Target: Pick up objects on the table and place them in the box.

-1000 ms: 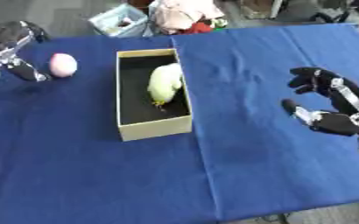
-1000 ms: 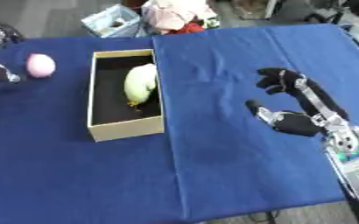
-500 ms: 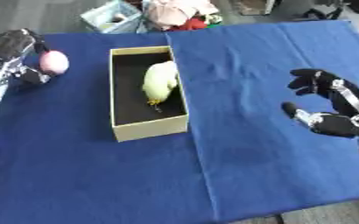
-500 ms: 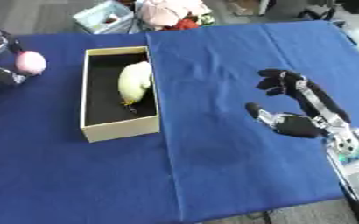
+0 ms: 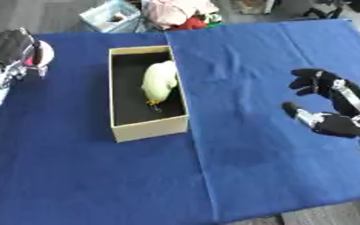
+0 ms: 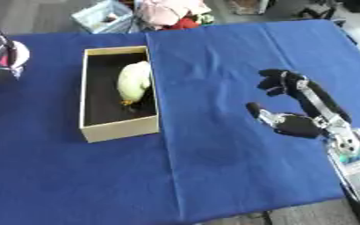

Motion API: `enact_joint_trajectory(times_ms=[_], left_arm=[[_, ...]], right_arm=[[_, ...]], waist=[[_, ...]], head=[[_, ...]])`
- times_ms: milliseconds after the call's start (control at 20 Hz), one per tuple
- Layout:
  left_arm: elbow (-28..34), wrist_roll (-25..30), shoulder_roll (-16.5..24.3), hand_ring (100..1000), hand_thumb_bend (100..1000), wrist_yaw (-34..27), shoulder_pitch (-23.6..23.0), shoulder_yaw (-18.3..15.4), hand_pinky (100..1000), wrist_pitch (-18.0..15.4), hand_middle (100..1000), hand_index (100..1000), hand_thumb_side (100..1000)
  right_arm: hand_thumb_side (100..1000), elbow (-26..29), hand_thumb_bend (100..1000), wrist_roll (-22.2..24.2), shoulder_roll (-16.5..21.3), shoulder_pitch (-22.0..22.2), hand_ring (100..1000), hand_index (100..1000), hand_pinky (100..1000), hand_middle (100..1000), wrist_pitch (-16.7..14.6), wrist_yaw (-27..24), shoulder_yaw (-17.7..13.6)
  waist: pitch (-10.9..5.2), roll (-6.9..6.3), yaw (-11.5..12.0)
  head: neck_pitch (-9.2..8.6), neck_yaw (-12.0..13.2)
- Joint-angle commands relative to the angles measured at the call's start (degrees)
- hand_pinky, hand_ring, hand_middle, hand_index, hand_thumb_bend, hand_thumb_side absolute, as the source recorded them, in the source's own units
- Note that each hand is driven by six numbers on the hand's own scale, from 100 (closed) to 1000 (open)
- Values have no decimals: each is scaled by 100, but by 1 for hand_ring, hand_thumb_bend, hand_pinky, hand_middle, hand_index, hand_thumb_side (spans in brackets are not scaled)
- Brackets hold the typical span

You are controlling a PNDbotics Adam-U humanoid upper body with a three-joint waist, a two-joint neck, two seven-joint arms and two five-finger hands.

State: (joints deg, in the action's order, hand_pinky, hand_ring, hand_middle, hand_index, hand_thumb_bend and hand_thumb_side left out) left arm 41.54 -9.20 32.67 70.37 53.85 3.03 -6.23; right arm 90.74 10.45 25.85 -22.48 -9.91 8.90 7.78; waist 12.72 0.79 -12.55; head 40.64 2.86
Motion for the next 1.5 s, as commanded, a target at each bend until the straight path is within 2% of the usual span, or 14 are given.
enact_joint_trajectory(times_ms=[50,300,600,750,1150,1500], left_arm=[[277,-114,166,193,157,-73,133,-43,468,1,118,274,100],[882,57,151,194,155,-440,206,195,471,-224,117,272,100],[1886,575,-35,200,149,-978,314,835,480,-826,123,278,100],[2183,855,-180,202,146,-1168,361,1087,484,-1036,125,281,100],[2184,1384,-587,202,100,-1232,272,1489,489,-1558,104,264,100],[2063,1736,-735,260,141,-1349,161,1634,511,-1881,175,323,100]], right_arm=[[424,45,408,-23,129,-58,767,861,732,656,0,-25,-72],[421,48,412,-20,121,-46,767,861,732,655,-8,-12,-71],[421,43,411,0,103,-55,767,861,732,654,-15,-2,-54],[422,39,409,10,92,-65,768,861,732,654,-18,0,-44],[425,29,405,35,69,-84,767,861,732,653,-29,-5,-27],[428,21,399,46,52,-94,768,861,732,653,-33,-11,-21]], waist=[[-134,-6,8],[-169,-24,22],[-203,-21,13],[-215,-19,-1],[-217,-27,-39],[-218,-19,-37]], head=[[-61,-15],[-60,-51],[-61,-39],[-63,-23],[-74,-15],[-79,-18]])
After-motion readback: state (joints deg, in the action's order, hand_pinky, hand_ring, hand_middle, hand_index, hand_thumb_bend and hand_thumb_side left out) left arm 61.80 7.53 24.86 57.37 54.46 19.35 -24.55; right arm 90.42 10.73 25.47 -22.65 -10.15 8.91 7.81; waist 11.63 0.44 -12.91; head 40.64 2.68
